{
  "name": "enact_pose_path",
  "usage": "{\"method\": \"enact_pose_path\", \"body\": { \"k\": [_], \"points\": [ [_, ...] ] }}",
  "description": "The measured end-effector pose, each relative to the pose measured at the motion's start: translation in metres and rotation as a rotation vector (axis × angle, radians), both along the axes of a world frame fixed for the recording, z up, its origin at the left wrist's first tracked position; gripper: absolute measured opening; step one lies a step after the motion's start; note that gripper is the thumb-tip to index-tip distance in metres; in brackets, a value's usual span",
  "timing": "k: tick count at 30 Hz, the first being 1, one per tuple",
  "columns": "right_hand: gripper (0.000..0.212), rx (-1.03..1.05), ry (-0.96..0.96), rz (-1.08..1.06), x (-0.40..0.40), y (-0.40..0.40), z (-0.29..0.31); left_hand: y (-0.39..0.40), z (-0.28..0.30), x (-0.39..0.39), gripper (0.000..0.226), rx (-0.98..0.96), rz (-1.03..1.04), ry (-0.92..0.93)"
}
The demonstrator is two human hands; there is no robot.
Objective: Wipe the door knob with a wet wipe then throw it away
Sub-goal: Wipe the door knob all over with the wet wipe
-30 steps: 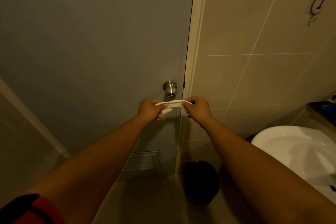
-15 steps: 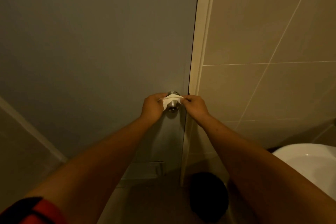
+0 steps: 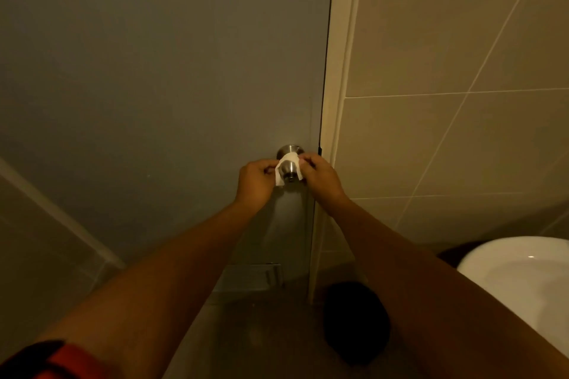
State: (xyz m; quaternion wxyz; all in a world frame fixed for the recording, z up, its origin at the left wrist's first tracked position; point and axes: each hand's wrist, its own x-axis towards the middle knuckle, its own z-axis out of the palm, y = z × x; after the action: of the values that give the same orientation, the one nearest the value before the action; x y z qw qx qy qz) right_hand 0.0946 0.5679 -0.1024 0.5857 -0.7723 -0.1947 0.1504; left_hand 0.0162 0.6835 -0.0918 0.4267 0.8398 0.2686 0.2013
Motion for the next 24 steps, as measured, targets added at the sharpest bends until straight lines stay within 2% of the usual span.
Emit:
{"method": "enact_pose_path", "body": {
  "k": [2, 4, 8, 10, 11, 13, 15, 18, 20, 24],
  "points": [
    [0.029, -0.050, -0.142, 0.024, 0.001, 0.003, 0.003, 0.001, -0.002, -0.001, 0.027, -0.051, -0.010, 0.040],
    [0.030, -0.072, -0.153, 0.017, 0.001, 0.005, 0.005, -0.002, -0.001, -0.002, 0.027, -0.086, -0.011, 0.041],
    [0.027, 0.057, 0.228, -0.041, -0.002, 0.005, -0.005, -0.010, 0.008, -0.003, 0.035, -0.113, -0.014, -0.033],
    [0.029, 0.118, 0.346, -0.043, -0.004, 0.005, -0.009, -0.011, 0.010, -0.002, 0.036, -0.134, -0.013, -0.024],
    [0.029, 0.105, 0.312, -0.046, -0.006, 0.005, -0.009, -0.010, 0.009, -0.001, 0.036, -0.135, -0.016, -0.003],
    [0.029, 0.022, 0.119, -0.053, -0.006, 0.004, -0.006, -0.009, 0.010, 0.001, 0.036, -0.154, -0.014, 0.048],
    [0.032, -0.049, -0.045, -0.030, -0.003, 0.003, -0.003, -0.009, 0.011, 0.001, 0.036, -0.244, -0.013, 0.050],
    [0.032, -0.104, -0.140, 0.029, 0.002, 0.001, -0.003, -0.009, 0.010, 0.001, 0.035, -0.288, 0.010, 0.026],
    [0.030, -0.059, -0.055, 0.028, 0.002, 0.000, -0.006, -0.009, 0.010, 0.000, 0.034, -0.245, 0.015, -0.014],
    [0.033, 0.067, 0.268, -0.013, -0.005, -0.001, -0.012, -0.010, 0.015, -0.002, 0.034, -0.205, -0.007, 0.019]
  ]
}}
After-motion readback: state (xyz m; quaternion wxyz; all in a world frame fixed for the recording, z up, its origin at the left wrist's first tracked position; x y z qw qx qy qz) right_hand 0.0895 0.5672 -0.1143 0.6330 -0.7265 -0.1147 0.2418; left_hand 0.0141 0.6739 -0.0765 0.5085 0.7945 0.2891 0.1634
